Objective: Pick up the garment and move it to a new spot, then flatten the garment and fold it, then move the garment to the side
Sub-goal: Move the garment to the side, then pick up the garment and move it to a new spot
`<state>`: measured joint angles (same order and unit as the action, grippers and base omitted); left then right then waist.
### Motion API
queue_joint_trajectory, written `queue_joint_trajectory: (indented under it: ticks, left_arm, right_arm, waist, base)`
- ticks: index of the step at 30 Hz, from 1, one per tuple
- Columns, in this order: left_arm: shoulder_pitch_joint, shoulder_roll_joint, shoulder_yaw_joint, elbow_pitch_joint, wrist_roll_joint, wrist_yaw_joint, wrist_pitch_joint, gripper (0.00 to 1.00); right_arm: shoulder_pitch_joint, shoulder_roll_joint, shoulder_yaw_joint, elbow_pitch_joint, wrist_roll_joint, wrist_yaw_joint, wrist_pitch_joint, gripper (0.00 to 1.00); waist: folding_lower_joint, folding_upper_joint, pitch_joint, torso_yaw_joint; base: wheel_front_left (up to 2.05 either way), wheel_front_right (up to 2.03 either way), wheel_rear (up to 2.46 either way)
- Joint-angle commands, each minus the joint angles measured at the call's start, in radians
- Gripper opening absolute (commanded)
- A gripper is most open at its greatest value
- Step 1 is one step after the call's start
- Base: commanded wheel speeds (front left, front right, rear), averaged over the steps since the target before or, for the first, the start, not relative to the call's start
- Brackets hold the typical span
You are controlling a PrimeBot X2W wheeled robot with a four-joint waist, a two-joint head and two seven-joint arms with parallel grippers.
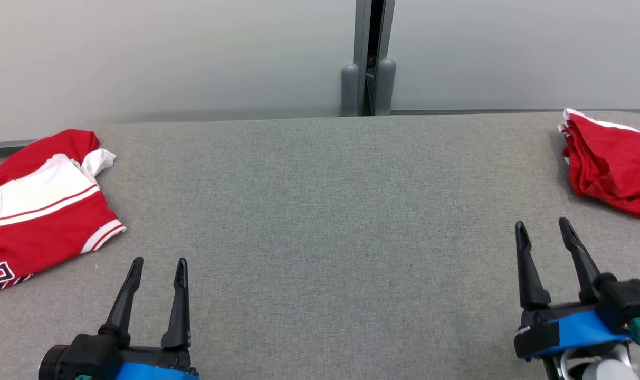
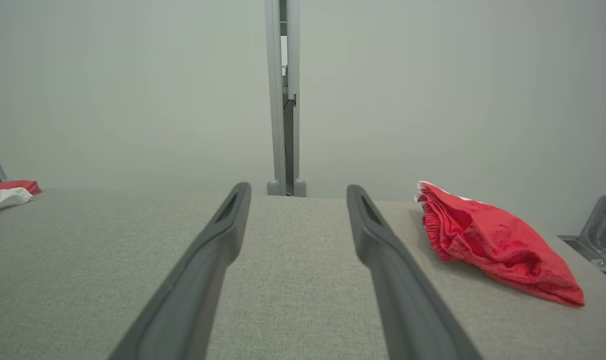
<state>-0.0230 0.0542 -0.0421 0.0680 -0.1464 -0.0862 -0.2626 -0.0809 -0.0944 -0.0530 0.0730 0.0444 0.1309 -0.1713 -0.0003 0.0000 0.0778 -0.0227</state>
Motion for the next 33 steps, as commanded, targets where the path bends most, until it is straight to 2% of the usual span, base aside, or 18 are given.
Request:
queue_joint_trajectory:
  ticks: [1, 8, 19, 25, 33]
  left_arm:
    - [0.011, 0.002, 0.0, 0.002, -0.003, 0.004, -0.003, 1.0]
    - [0.026, 0.001, 0.007, 0.004, -0.002, 0.003, -0.003, 1.0]
    - [0.017, 0.0, 0.018, 0.01, 0.006, 0.005, -0.003, 1.0]
    - [0.007, 0.0, 0.032, 0.011, 0.006, 0.012, -0.003, 1.0]
    - [0.015, 0.003, 0.053, 0.008, 0.008, 0.018, -0.003, 1.0]
  right_arm:
    - [0.022, 0.009, -0.008, -0.013, 0.002, 0.0, 0.001, 1.0]
    - [0.106, 0.033, -0.029, -0.05, -0.009, 0.0, 0.016, 1.0]
    - [0.123, 0.042, -0.011, -0.068, -0.008, 0.0, 0.036, 1.0]
    - [0.127, 0.044, 0.008, -0.065, -0.005, 0.0, 0.038, 1.0]
    - [0.107, 0.045, 0.023, -0.048, -0.003, 0.0, 0.034, 1.0]
  waist:
    - [0.0003, 0.0, -0.004, 0.002]
    - [0.0003, 0.0, -0.018, 0.002]
    - [0.0003, 0.0, -0.021, 0.033]
    - [0.0003, 0.0, -0.017, 0.11]
    - [0.0003, 0.0, -0.005, 0.269]
  base:
    - [0.0, 0.0, 0.0]
    - [0.0, 0.0, 0.0]
    - [0.0, 0.0, 0.0]
    - [0.0, 0.0, 0.0]
    - [0.0, 0.0, 0.0]
